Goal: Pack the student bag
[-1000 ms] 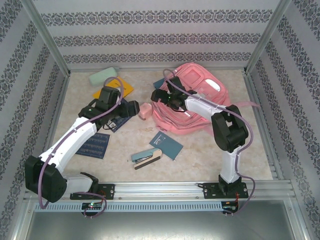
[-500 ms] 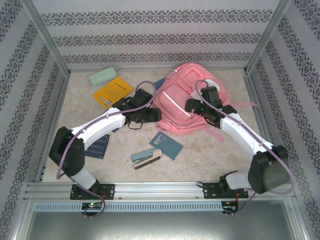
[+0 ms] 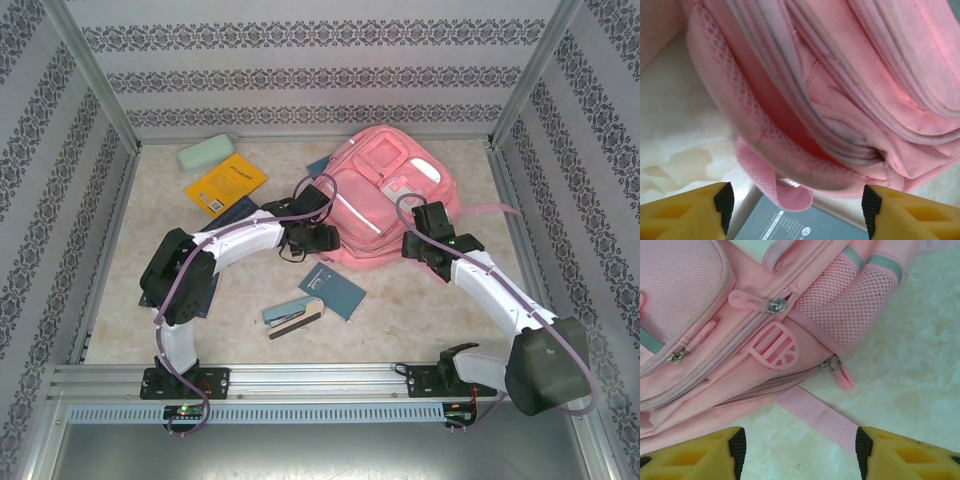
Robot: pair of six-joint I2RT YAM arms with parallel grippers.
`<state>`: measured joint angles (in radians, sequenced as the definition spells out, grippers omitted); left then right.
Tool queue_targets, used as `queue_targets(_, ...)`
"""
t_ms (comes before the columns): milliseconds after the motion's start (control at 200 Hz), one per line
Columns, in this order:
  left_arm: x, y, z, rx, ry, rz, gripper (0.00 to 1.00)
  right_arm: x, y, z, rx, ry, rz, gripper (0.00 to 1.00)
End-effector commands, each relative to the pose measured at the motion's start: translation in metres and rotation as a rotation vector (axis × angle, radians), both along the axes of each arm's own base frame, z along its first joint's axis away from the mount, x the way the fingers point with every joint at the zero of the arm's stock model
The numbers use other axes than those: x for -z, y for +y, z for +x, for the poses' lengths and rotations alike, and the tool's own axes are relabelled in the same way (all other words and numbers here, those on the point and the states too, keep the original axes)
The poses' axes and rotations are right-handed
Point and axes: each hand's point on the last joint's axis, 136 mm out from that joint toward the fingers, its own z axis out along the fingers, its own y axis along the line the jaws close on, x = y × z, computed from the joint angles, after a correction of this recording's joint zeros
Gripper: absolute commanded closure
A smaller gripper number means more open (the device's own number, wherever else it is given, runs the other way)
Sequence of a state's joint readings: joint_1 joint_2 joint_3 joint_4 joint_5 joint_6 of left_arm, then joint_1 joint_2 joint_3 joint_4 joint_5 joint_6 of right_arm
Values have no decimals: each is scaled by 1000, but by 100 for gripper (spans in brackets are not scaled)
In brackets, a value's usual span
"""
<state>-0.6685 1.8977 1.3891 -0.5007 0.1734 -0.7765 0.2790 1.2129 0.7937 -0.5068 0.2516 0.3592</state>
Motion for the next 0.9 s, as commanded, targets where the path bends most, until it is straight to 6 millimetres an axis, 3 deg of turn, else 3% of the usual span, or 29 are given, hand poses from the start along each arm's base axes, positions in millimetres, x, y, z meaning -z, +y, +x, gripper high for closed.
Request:
queue_targets(0,-12,-23,13,4,-37,-78,28,3,-8,-1,9,25,-56,43)
queue_targets(90,-8,-26,18,0,-44,-81,28,7,-10,-1,12,36,-63,46)
queue_targets(185,3,-25,24,-4,-37,-54,35,12,-12,1,19,54,-62,48)
queue_targets(305,17,-7,33,-33,-21,24,72,18,-10,3,7,88,-49,56)
queue_targets(430,23,23,46,-62,-18,83,96,24,-3,5,-18,113,-24,57)
queue_targets(555,22,56,60,-89,-26,148,99,31,3,9,-36,143,-6,58)
queue_targets(684,20,76,71,-119,-30,158,100,38,6,13,-44,169,-11,59)
queue_targets(894,16,71,75,-110,-24,117,100,51,18,21,-71,214,25,67)
